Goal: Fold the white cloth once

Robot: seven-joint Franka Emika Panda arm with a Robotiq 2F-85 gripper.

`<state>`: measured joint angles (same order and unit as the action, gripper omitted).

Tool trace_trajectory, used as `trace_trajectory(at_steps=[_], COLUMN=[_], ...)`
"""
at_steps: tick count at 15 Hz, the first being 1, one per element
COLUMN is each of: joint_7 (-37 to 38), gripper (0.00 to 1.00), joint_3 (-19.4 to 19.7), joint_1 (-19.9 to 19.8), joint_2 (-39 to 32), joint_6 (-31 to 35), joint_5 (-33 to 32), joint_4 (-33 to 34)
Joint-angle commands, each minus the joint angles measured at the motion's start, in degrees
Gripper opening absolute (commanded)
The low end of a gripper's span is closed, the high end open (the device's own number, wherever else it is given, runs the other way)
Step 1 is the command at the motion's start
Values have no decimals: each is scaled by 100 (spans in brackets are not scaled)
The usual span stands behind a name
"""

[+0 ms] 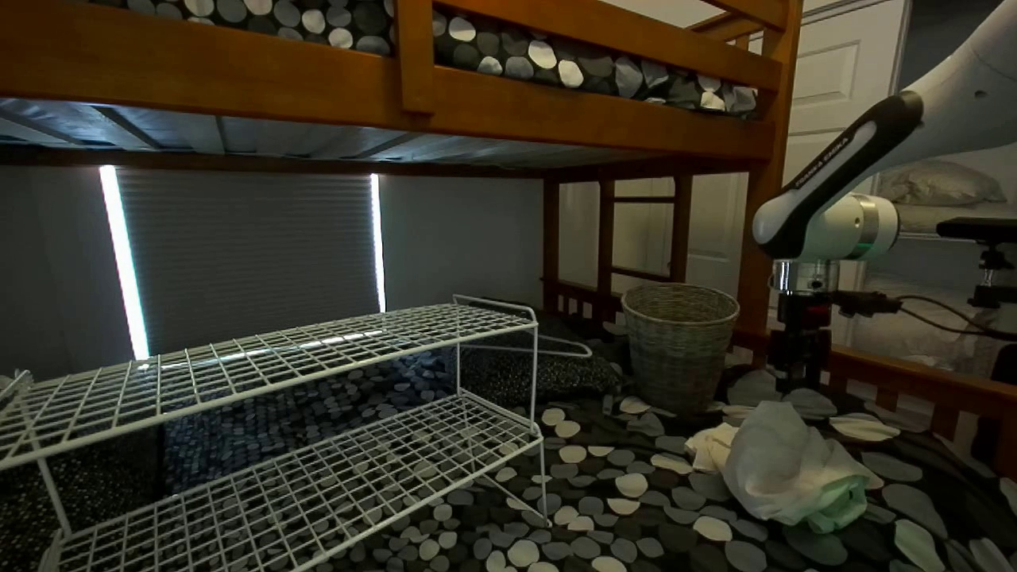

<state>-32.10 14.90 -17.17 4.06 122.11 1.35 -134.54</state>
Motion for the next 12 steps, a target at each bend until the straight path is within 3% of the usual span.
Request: trace_trajectory(at_steps=[1,8,11,12], joint_7=[1255,2863,2839,2773], gripper=[100,100,100,100], joint_3=[-91,-513,-536,-491], joint_1=[95,129,216,222], joint_2=[814,1931,2260,1888], joint_6=[142,136,48,65], joint_5=[-805,-1719,-1620,-1603], joint_4=[-412,-748,-840,-556])
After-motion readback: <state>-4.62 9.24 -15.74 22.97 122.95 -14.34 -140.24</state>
